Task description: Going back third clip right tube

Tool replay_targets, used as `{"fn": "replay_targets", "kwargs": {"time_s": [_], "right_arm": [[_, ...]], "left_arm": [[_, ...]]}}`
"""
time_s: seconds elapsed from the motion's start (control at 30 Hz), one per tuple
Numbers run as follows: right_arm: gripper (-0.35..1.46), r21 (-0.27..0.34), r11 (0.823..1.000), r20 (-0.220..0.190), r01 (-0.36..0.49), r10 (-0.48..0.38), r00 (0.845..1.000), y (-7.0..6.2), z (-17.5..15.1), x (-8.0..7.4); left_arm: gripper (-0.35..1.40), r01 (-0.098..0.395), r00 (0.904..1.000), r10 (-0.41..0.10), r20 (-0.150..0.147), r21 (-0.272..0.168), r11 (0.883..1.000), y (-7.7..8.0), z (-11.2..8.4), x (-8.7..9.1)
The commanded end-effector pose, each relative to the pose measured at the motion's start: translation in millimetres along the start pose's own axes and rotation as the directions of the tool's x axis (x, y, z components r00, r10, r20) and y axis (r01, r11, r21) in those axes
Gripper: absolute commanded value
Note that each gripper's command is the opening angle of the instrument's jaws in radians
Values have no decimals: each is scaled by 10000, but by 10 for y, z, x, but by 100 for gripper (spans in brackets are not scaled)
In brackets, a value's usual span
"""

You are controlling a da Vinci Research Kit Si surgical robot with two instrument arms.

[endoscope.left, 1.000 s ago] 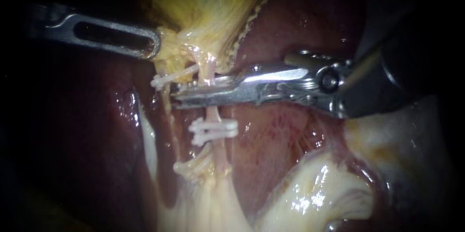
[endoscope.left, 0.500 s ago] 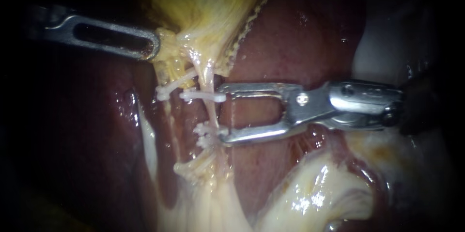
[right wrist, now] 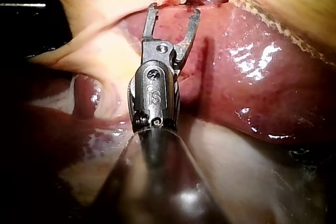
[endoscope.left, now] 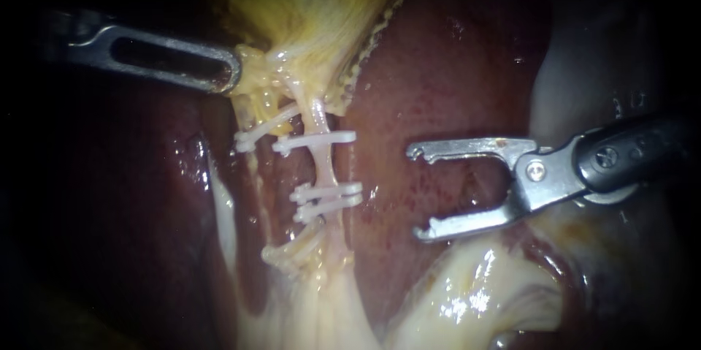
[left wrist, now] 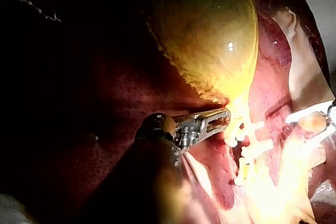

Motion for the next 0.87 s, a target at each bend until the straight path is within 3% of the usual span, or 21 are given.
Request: {"fn": "replay_targets", "kwargs": {"time_s": [0.03,0.43,0.87], "right_arm": [[50,-62,10000,16,-25,25,10000,0,-1,0],[50,-373,9992,78,-164,167,9998,3,-11,4],[50,-352,9993,78,-106,109,9999,3,-11,4]], "left_arm": [[-35,-2,10000,2,0,-2,10000,0,2,1],[-35,-190,9993,195,-307,160,9997,5,53,24],[-35,-201,9992,209,-349,222,9996,5,50,21]]}}
